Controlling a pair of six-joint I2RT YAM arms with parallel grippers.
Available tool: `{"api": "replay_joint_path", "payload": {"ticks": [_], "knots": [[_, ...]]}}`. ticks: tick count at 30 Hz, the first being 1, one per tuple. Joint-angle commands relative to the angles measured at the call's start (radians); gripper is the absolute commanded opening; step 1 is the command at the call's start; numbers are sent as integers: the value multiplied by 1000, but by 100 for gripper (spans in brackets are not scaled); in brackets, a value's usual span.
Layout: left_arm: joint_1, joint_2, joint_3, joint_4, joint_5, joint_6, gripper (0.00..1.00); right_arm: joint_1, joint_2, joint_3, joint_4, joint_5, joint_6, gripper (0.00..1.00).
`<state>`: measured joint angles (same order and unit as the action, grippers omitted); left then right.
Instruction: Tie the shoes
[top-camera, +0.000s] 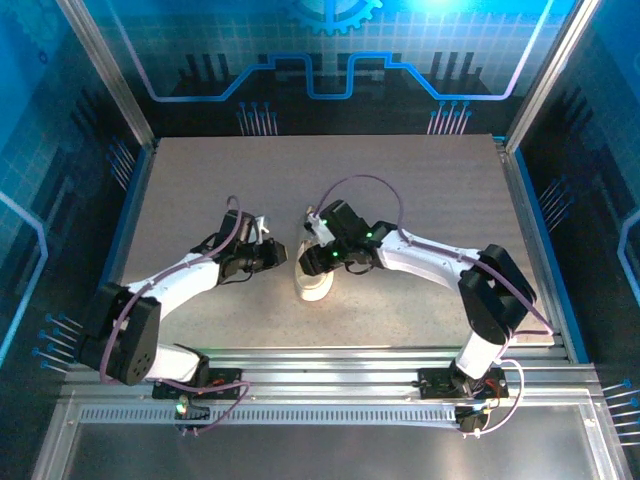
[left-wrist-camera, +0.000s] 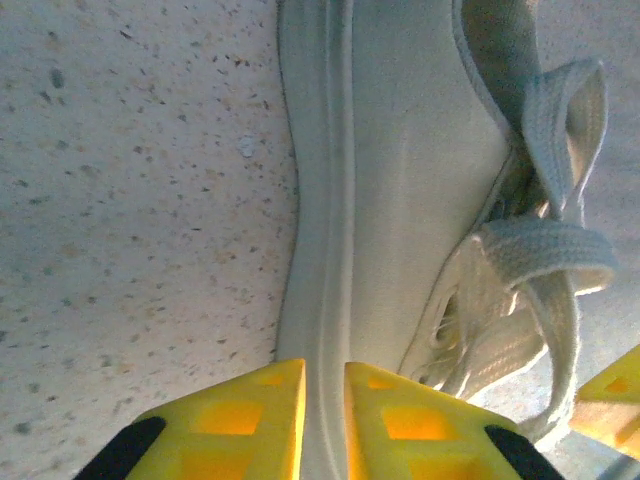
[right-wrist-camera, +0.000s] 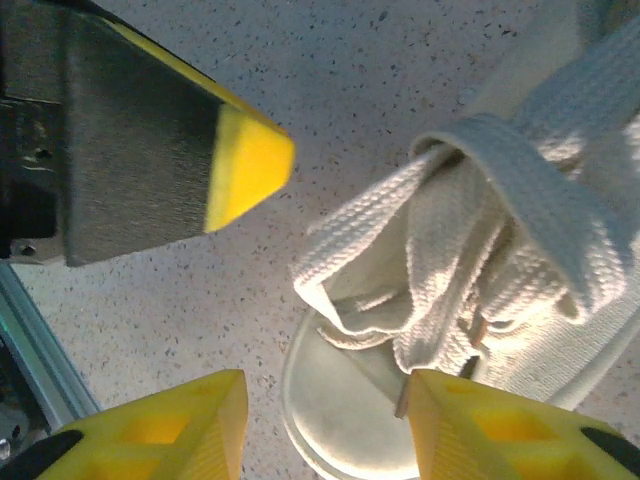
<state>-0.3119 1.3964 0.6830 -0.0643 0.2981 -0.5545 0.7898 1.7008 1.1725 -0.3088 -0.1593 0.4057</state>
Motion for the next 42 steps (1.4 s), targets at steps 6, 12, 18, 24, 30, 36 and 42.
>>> {"api": "replay_joint_path", "payload": {"ticks": [6, 12, 18, 24, 30, 36, 42], "knots": [[-61, 80, -16, 149, 79, -102, 14, 22, 50, 14, 37, 67, 47, 52], [-61, 105, 7, 154, 91, -116, 11, 30, 74, 37, 19, 80, 35, 53], [-63, 135, 6, 208, 141, -159, 7, 32, 92, 49, 19, 74, 35, 53], [-70, 155, 7, 246, 175, -189, 5, 33, 106, 59, 6, 79, 28, 50], [-70, 154, 13, 259, 201, -195, 4, 30, 82, 61, -26, 119, 20, 47], [-77, 147, 25, 284, 230, -221, 3, 18, 28, 47, -63, 144, 15, 59], [-97, 154, 43, 282, 233, -239, 3, -15, -33, -9, -37, 110, 41, 52]]}}
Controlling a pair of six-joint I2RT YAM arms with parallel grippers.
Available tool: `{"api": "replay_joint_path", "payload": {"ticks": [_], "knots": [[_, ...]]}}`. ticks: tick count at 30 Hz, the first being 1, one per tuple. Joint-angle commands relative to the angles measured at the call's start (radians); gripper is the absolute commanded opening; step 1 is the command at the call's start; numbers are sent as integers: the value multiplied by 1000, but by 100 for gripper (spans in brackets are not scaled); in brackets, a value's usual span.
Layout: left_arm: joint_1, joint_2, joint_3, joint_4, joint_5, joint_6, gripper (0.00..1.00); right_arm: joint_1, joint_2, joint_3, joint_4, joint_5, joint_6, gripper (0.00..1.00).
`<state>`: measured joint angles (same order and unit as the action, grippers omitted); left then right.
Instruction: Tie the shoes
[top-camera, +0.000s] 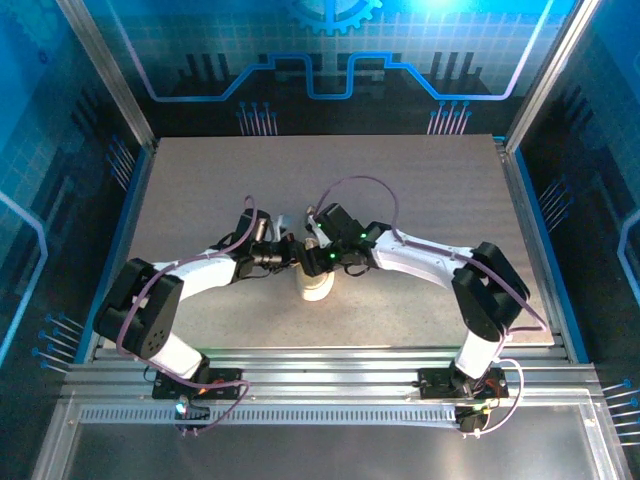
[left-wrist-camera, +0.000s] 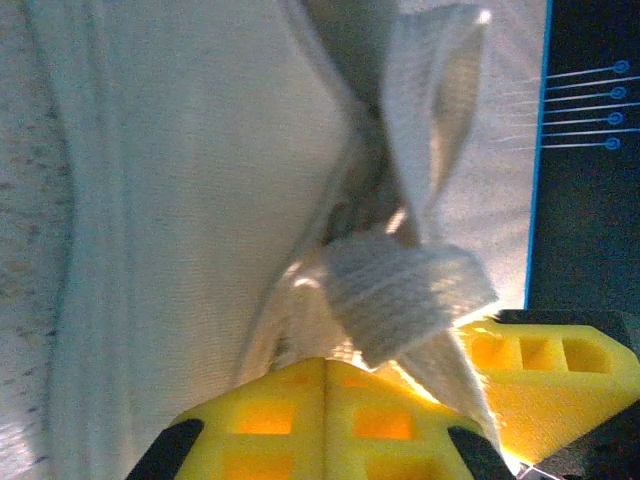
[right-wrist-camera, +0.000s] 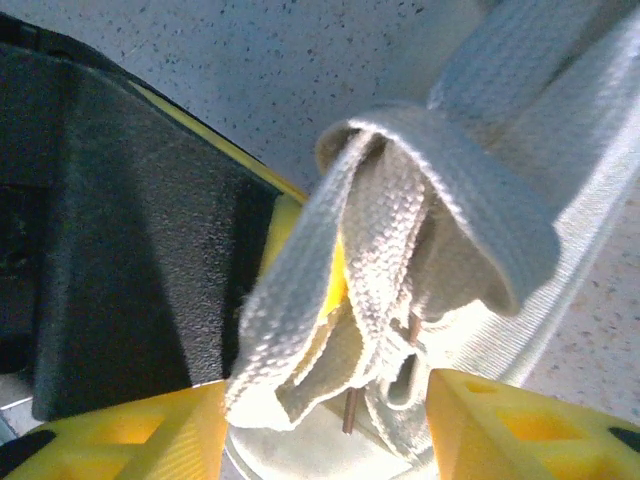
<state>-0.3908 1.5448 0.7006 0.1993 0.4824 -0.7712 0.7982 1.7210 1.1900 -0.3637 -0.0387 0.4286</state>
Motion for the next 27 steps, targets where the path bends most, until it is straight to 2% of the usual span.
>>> {"api": "replay_joint_path", "payload": {"ticks": [1, 4, 19, 27], "knots": [[-24, 8, 29, 20, 49, -24, 3, -30, -65, -39, 32, -22, 20, 50], [-38, 22, 40, 20, 48, -28, 3, -49, -78, -59, 49, -48, 27, 47], [-51, 60, 79, -16, 17, -16, 3, -110, -21, -114, 134, -163, 46, 47], [-49, 47, 82, -45, 7, 1, 3, -128, 49, -81, 97, -162, -3, 38]]}}
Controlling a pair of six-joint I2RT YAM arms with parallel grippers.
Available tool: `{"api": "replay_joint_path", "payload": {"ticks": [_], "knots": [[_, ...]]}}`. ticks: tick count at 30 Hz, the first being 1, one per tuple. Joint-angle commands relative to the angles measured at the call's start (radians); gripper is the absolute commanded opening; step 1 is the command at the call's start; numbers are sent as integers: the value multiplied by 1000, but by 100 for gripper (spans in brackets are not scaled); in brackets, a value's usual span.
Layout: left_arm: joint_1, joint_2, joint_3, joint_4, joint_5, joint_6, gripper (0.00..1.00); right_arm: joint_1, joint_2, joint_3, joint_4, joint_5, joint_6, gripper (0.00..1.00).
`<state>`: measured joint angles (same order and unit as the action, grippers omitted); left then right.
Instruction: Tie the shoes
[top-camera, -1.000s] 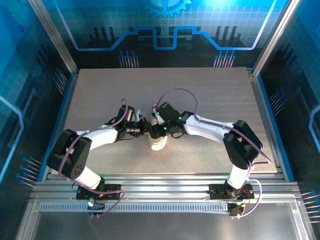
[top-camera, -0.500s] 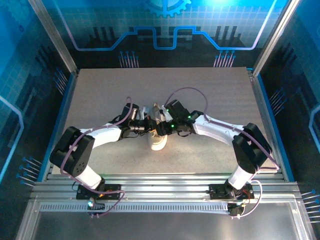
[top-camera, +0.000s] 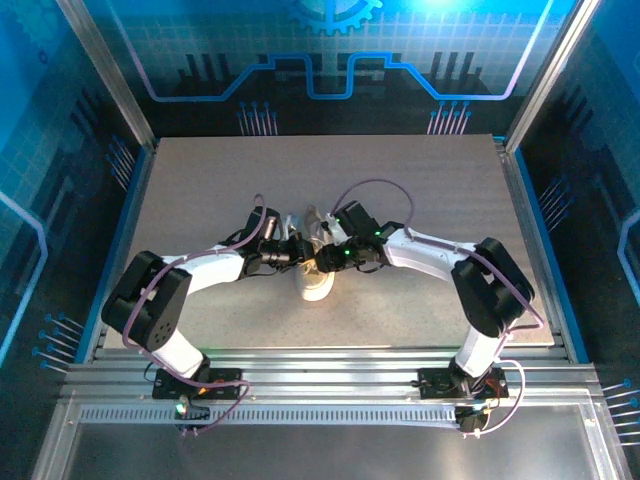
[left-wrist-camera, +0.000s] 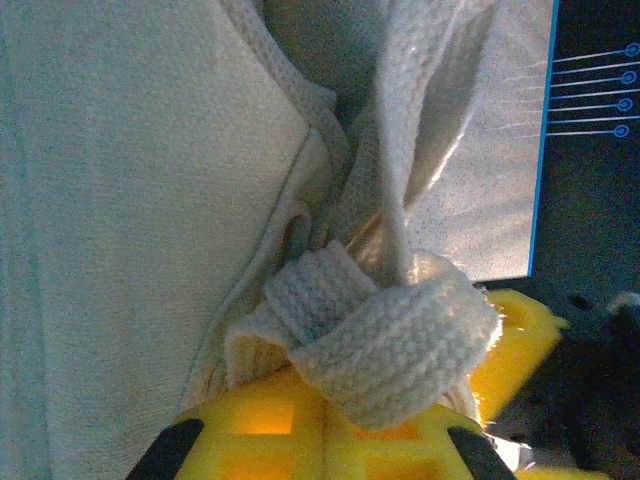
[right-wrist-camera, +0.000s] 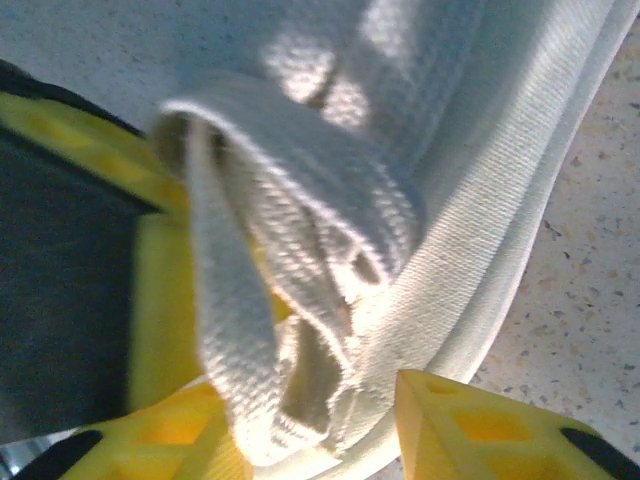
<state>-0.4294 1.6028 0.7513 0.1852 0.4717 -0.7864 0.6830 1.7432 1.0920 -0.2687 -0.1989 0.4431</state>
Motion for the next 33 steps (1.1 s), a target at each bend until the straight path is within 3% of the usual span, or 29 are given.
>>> {"api": "replay_joint_path", "payload": {"ticks": [1, 5, 9, 15, 19, 24, 33], "knots": [[-10, -17, 30, -37, 14, 21, 3, -15, 28, 18, -3, -2, -21, 38], [-5, -57, 39, -95, -4, 58, 3, -15, 24, 17, -22, 4, -37, 36], [26, -118, 63, -159, -4, 122, 5, -13, 17, 20, -46, 7, -56, 21], [115, -154, 192, -340, -31, 259, 22, -7, 10, 35, -69, 13, -84, 8], [127, -67, 357, -495, -62, 362, 38, -1, 11, 49, -87, 20, -105, 1], [110, 80, 520, -588, -68, 416, 49, 3, 11, 59, -96, 30, -113, 0], [74, 254, 670, -674, -92, 455, 53, 10, 21, 56, -85, 30, -106, 0]]}}
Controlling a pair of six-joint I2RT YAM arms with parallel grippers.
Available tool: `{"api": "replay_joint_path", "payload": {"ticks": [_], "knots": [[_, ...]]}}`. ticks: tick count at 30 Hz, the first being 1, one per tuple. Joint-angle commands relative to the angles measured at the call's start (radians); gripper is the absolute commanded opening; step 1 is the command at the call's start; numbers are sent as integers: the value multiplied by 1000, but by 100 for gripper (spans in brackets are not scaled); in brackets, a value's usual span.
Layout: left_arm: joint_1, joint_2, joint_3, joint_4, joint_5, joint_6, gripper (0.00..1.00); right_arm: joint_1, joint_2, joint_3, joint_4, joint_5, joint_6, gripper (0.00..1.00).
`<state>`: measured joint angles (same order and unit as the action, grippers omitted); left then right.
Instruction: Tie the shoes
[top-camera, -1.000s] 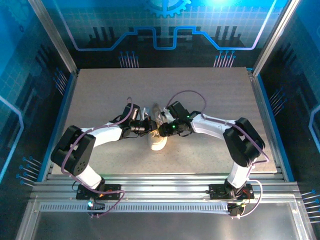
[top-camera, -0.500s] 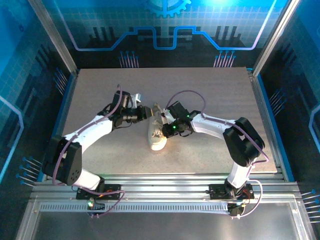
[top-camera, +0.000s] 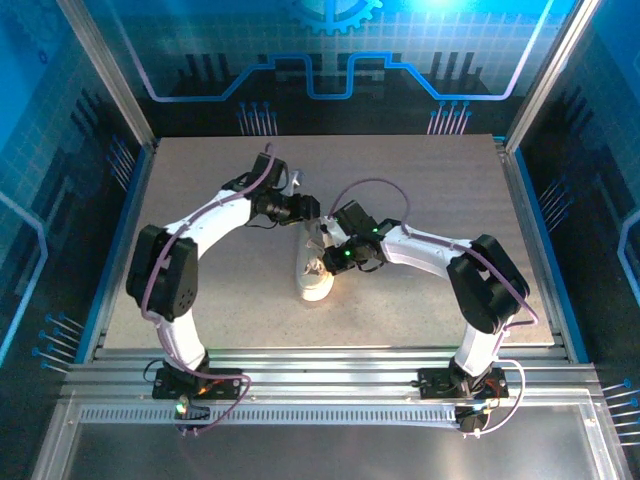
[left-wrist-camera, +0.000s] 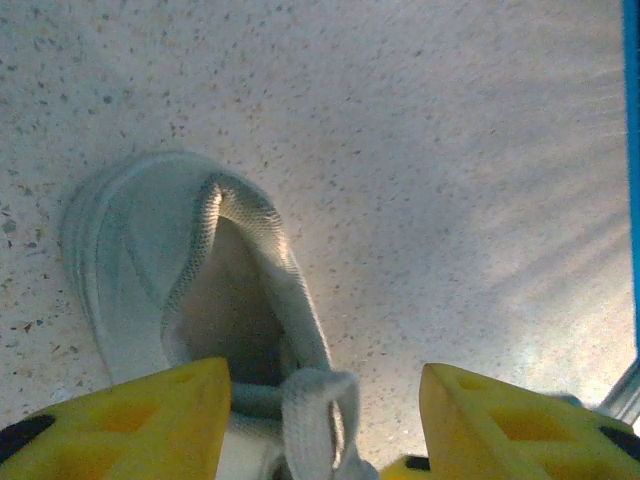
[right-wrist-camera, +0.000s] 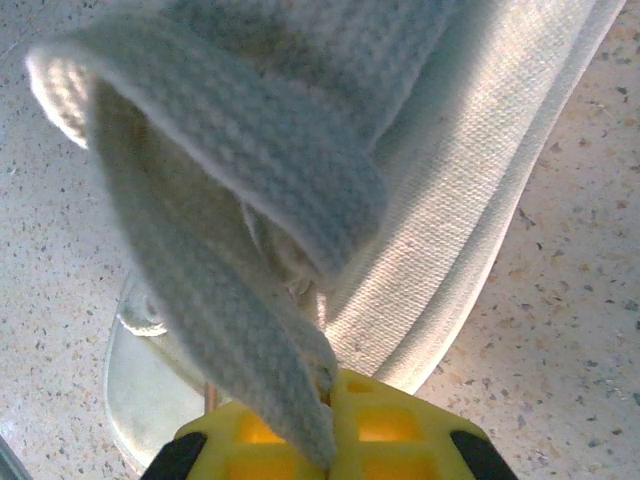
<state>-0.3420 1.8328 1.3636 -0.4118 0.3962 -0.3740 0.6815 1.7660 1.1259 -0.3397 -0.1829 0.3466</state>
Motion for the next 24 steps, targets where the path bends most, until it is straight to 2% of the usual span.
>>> {"api": "replay_joint_path", "payload": {"ticks": [1, 8, 14, 16, 21, 24], "knots": [[-15, 35, 65, -77, -13, 42, 53, 12, 0, 21, -14, 15, -10, 0], [-35, 72, 76, -81, -14, 38, 52, 12, 0, 23, -13, 18, -11, 0], [-43, 76, 64, -78, -20, 38, 41, 11, -8, 13, -8, 18, -10, 0], [-44, 67, 60, -85, -26, 45, 35, 11, -10, 10, -6, 20, -9, 0], [-42, -6, 22, -64, -59, 61, 8, 8, -19, 16, -17, 23, -22, 0], [-34, -64, -18, -28, -68, 58, 1, 2, -31, 24, -37, 29, -41, 0]]}}
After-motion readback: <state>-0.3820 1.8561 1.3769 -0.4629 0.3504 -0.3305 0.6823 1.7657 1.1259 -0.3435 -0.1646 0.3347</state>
